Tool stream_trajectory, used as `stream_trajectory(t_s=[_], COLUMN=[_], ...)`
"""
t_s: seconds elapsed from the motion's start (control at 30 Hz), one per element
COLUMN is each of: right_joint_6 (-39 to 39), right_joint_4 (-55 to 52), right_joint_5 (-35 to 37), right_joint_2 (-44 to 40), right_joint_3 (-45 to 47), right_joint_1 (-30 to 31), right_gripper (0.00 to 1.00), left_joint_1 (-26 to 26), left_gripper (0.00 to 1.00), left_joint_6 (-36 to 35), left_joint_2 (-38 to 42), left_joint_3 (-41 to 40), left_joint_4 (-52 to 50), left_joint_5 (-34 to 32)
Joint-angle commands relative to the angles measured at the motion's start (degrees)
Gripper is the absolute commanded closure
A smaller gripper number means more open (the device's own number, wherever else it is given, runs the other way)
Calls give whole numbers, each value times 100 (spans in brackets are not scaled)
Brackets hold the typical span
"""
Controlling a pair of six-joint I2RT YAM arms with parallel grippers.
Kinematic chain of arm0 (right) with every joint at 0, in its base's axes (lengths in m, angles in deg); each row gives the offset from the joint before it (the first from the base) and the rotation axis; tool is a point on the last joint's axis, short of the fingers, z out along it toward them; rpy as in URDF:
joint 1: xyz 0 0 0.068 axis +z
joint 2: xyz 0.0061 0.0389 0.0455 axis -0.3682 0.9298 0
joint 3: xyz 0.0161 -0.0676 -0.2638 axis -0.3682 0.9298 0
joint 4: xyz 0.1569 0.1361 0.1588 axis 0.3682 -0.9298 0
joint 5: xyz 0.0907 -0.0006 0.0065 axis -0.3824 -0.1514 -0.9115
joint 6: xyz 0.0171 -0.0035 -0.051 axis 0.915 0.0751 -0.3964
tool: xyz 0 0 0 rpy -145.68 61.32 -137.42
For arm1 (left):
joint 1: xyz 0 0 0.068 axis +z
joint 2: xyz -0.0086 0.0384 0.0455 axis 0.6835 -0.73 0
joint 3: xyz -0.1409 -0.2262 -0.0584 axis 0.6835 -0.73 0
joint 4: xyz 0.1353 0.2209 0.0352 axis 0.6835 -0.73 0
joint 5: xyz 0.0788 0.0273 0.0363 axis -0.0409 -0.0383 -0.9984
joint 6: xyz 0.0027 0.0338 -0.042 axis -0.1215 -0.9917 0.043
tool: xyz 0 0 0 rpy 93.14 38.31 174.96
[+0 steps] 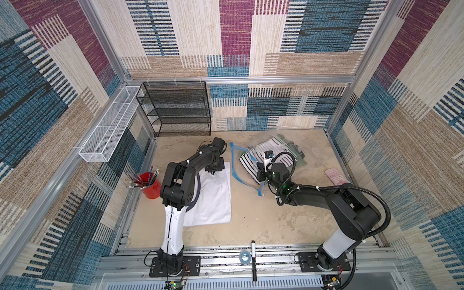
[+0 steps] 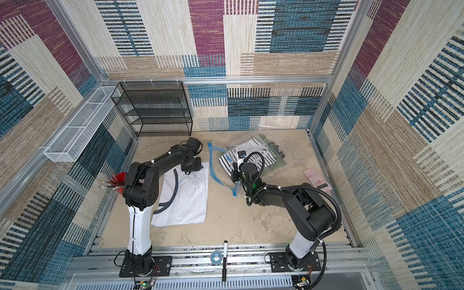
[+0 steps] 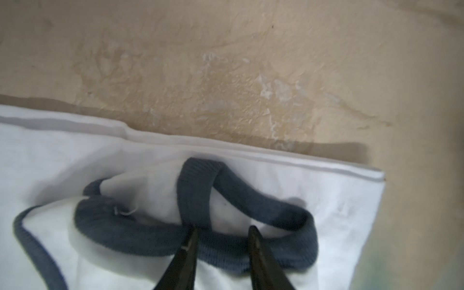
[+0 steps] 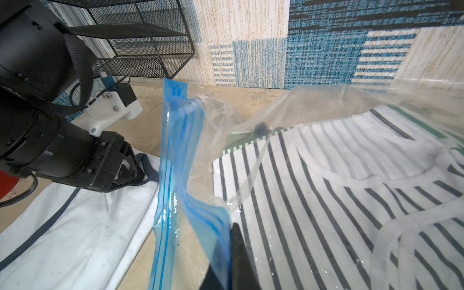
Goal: Take the tank top out of the vacuum bag
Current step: Adjust the tank top at the center of the board.
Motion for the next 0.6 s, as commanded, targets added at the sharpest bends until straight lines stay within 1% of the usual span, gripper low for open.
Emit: stream_trajectory(t_s=[0.0,0.07,0.17,0.23,0.3,0.4,0.47,0.57], right_joint_6=[-26,-18,-8,8,13,17,18,17], right_joint_4=[93,98,95,98,75,66,66,65], right_joint_5=[-22,-30,-55,-75,-86,-104,-103,-96], right_joint_2=[-37,-22,0,25,52,60,64,77], right_joint_3=[-8,-9,-20,-33,-52,-56,-63,-63], right_joint_1=[1,0,-3,1,1,0,-4,1], right_gripper=[100,100,100,100,100,100,100,100], left_joint_1=[11,18,11,23,66,198,301,439], left_gripper=[63,62,60,59,59,60,62,65], left_joint_6=[-204,-351,-659,-753,-757,-739,-704,-626], left_joint_2=[-51,110,652,1043,1269,1211,1014,737], left_joint_3=[29,-88,-523,-837,-1046,-999,-833,-602], left_joint_4=[134,325,852,1097,1221,1002,746,521], left_joint_5=[266,297,282,54,-101,-157,-232,-164])
